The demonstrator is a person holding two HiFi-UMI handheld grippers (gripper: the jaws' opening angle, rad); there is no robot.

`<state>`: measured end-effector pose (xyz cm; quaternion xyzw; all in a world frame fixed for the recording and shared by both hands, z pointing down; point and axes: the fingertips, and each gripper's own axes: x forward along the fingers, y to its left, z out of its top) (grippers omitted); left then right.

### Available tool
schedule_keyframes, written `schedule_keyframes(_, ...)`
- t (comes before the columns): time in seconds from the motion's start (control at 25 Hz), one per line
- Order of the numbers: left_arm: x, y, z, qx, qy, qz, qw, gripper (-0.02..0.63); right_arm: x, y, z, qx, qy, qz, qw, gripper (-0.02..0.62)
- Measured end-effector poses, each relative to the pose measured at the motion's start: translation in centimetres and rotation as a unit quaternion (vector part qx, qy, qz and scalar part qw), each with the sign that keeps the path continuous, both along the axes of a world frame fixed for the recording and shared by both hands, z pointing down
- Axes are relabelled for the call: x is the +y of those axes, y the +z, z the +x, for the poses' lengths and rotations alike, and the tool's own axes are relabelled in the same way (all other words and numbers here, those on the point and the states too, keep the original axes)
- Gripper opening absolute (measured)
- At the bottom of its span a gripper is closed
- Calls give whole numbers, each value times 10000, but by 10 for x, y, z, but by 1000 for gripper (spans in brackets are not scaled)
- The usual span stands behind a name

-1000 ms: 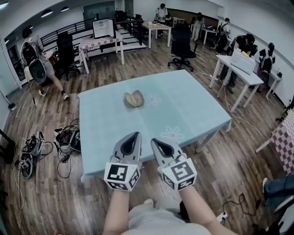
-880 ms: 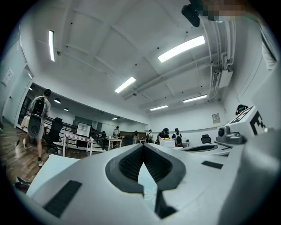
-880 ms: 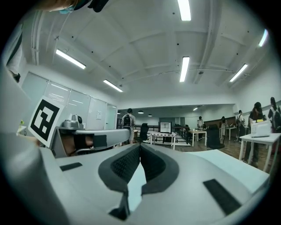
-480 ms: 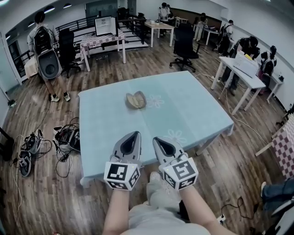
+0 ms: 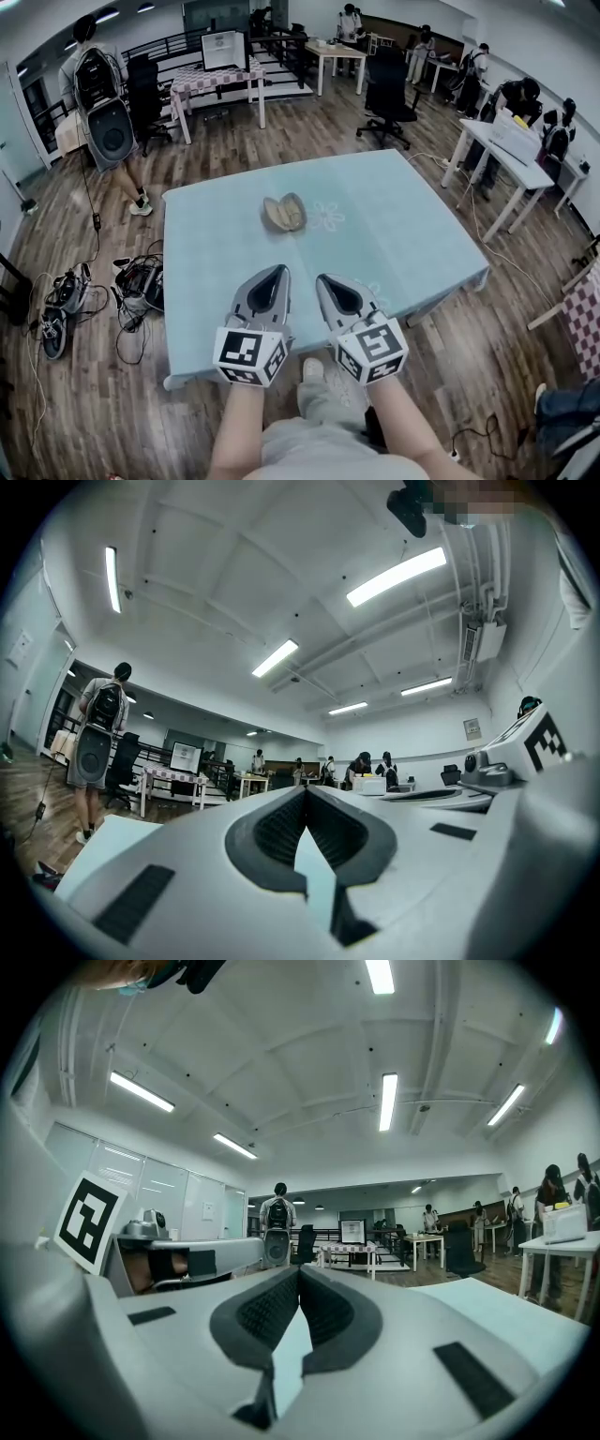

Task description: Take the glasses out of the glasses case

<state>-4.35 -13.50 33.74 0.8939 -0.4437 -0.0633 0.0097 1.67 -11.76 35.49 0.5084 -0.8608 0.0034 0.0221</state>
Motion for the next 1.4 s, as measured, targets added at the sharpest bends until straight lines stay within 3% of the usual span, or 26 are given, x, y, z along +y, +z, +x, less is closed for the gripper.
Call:
schedule_keyframes(0.76,-114,5,7,-109,-266,-123,9995,8,-124,1,13,113,-250,-90,9996,8)
schedule_keyframes(1.4,-198,32,12,-248,-399,-401,9981,8,-215,39,11,258,-483,-443,9975,8)
